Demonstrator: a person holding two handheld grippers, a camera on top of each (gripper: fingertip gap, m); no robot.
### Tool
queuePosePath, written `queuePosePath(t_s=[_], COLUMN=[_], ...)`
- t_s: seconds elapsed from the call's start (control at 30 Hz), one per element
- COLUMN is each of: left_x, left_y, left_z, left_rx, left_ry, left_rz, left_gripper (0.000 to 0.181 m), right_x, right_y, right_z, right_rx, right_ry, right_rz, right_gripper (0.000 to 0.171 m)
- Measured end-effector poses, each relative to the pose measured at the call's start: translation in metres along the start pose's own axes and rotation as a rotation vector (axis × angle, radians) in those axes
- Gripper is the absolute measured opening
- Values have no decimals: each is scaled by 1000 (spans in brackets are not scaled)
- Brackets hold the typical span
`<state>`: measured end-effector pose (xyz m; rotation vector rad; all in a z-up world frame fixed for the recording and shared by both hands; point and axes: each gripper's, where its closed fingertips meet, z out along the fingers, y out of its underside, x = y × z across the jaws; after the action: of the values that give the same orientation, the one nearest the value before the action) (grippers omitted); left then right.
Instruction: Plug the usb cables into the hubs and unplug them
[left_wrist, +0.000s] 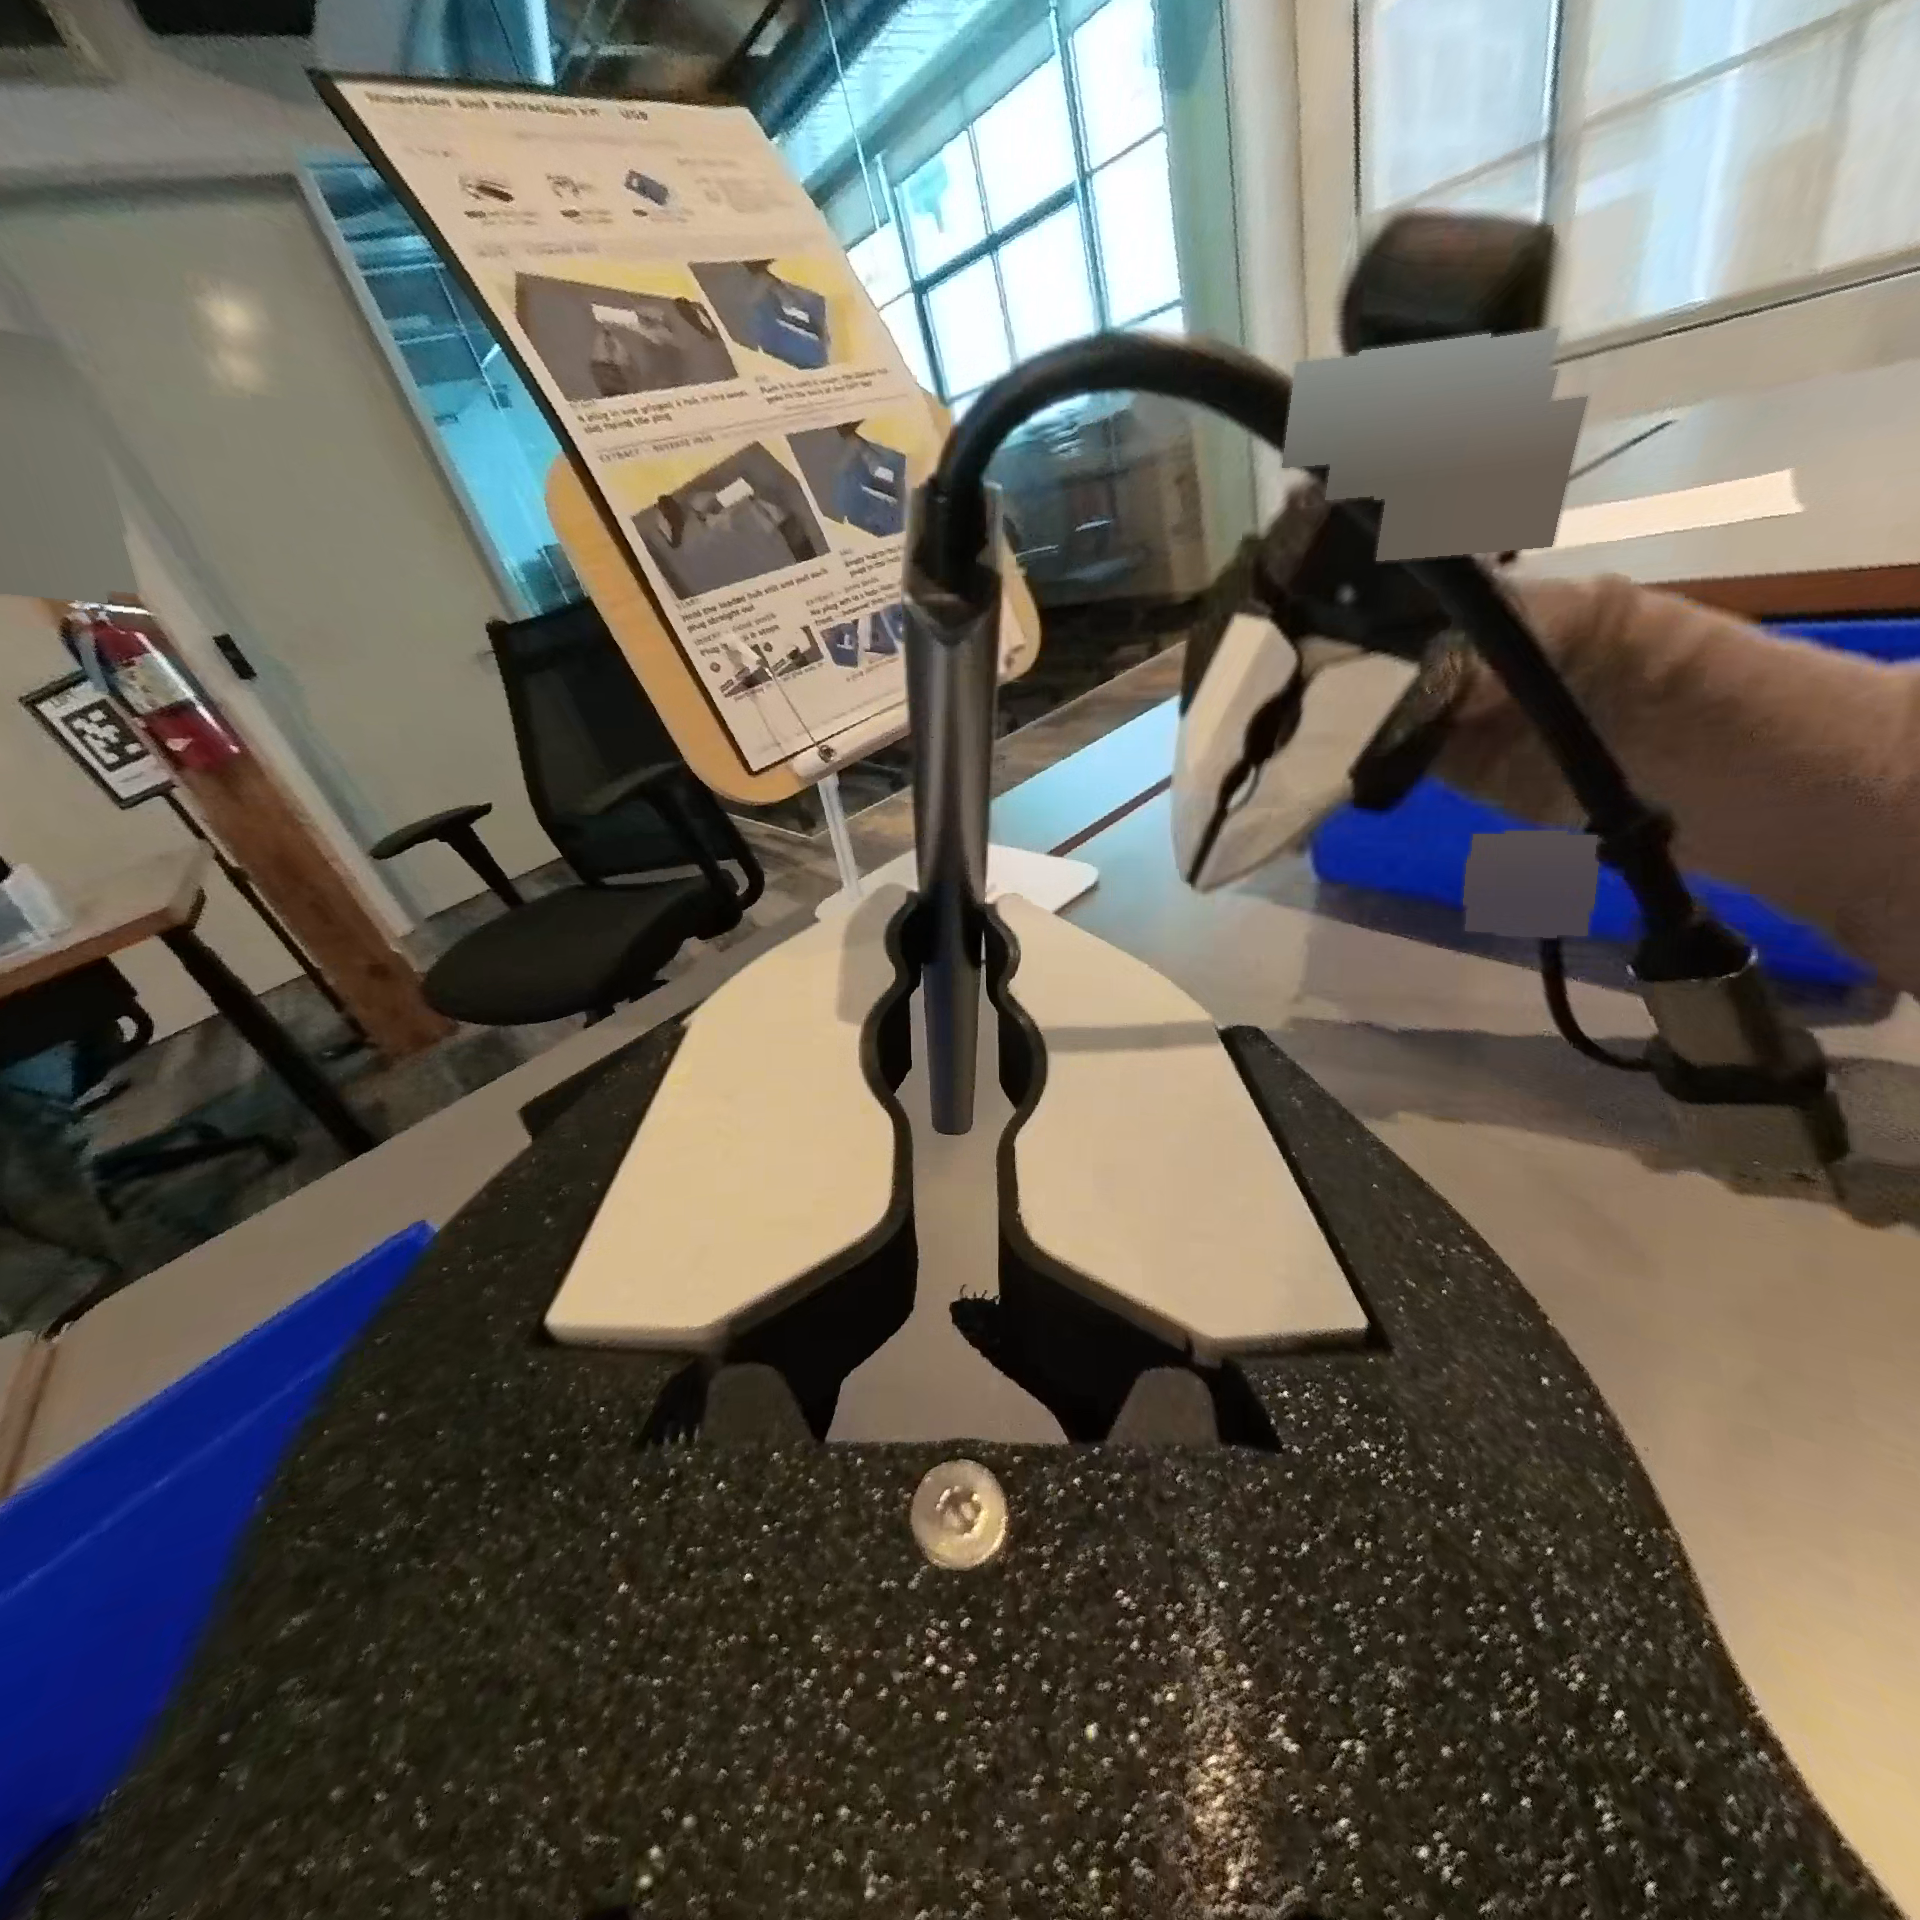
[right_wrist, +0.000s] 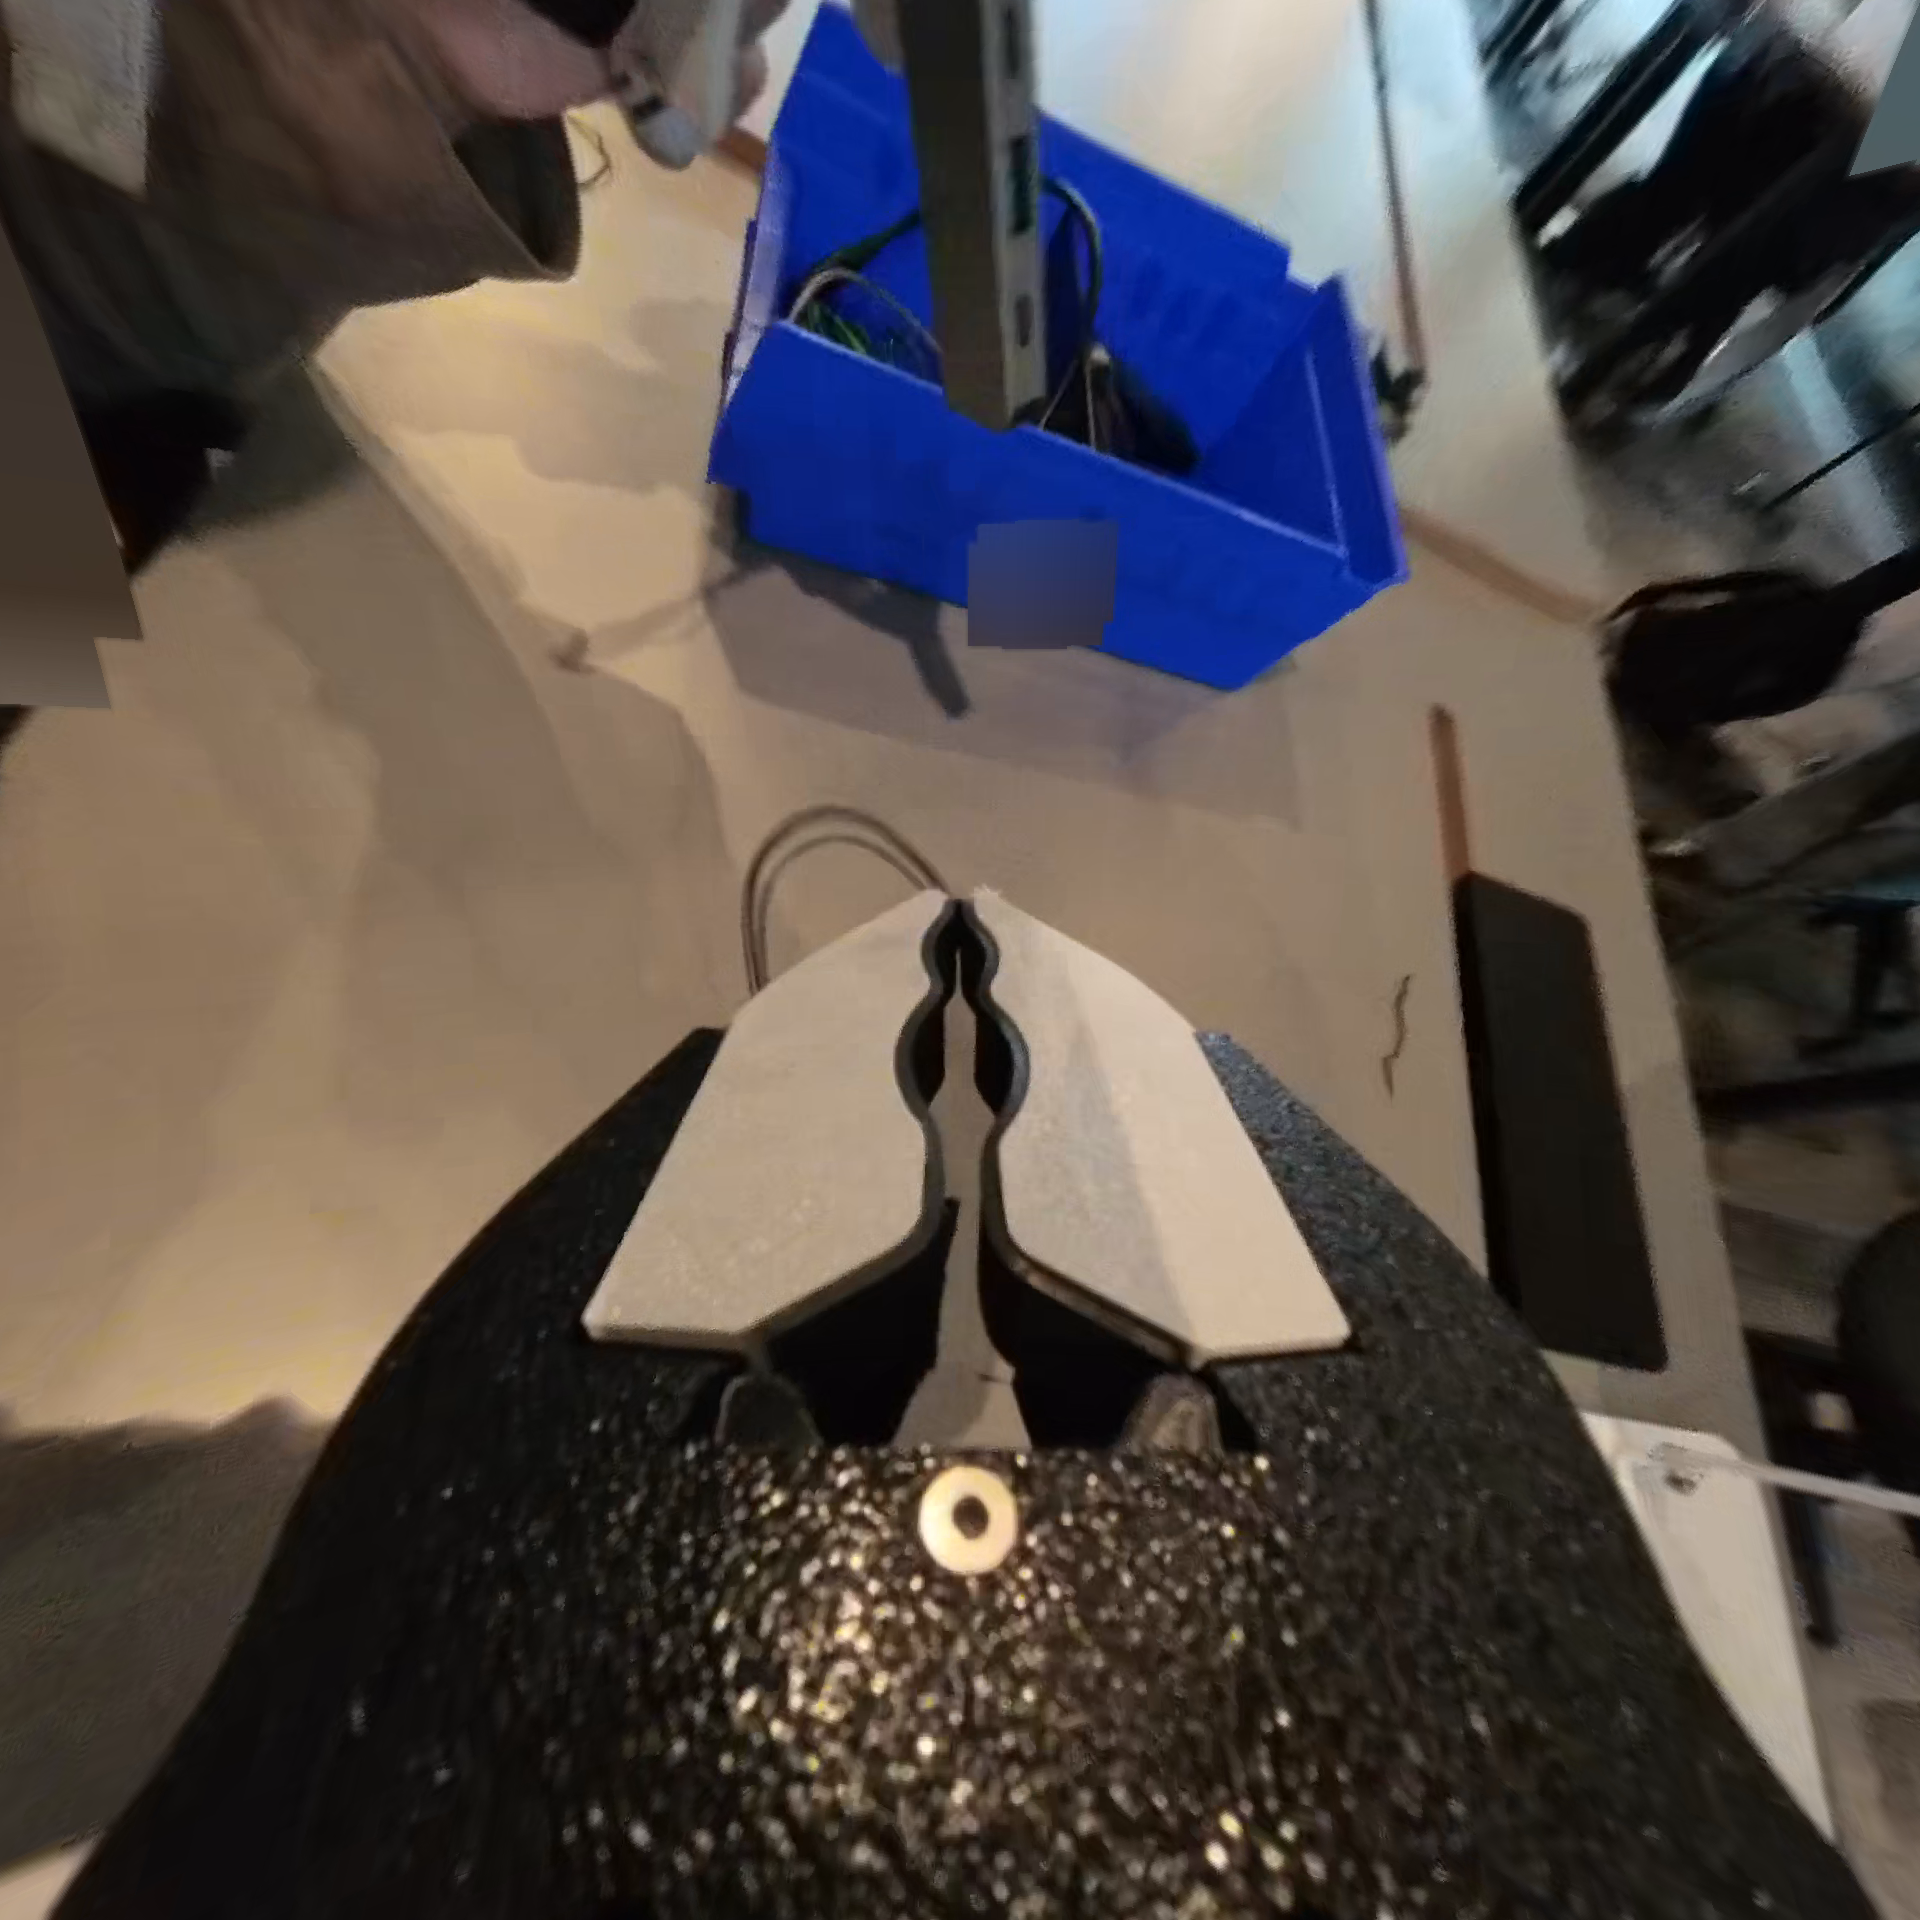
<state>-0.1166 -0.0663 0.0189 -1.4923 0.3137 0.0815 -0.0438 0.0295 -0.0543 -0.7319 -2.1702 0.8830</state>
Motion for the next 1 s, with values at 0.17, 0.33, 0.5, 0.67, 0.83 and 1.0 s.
queuePosePath(t_s=[0.17, 0.33, 0.5, 0.67, 0.83, 1.0], left_x=[-4, -4, -1, 3, 5, 0], left_y=[2, 2, 2, -5, -7, -7], left_z=[-9, -21, -28, -32, -32, -35], left_rx=[-8, -3, 5, 39, 57, 50], left_ry=[-24, -45, -44, -30, -6, -31], left_rz=[-44, -55, -74, -68, -73, -55], left_gripper=[11, 11, 11, 11, 11, 11], right_x=[29, 42, 28, 15, 18, 17], right_y=[9, 55, 91, 114, 119, 114], right_z=[3, 37, 90, 114, 125, 134], right_rx=[-209, -324, -247, -297, -481, -571], right_ry=[-88, 40, 193, 322, 468, 475], right_rz=[156, 649, 1129, 1244, 1095, 1055], right_gripper=[0, 12, 51, 52, 62, 65])
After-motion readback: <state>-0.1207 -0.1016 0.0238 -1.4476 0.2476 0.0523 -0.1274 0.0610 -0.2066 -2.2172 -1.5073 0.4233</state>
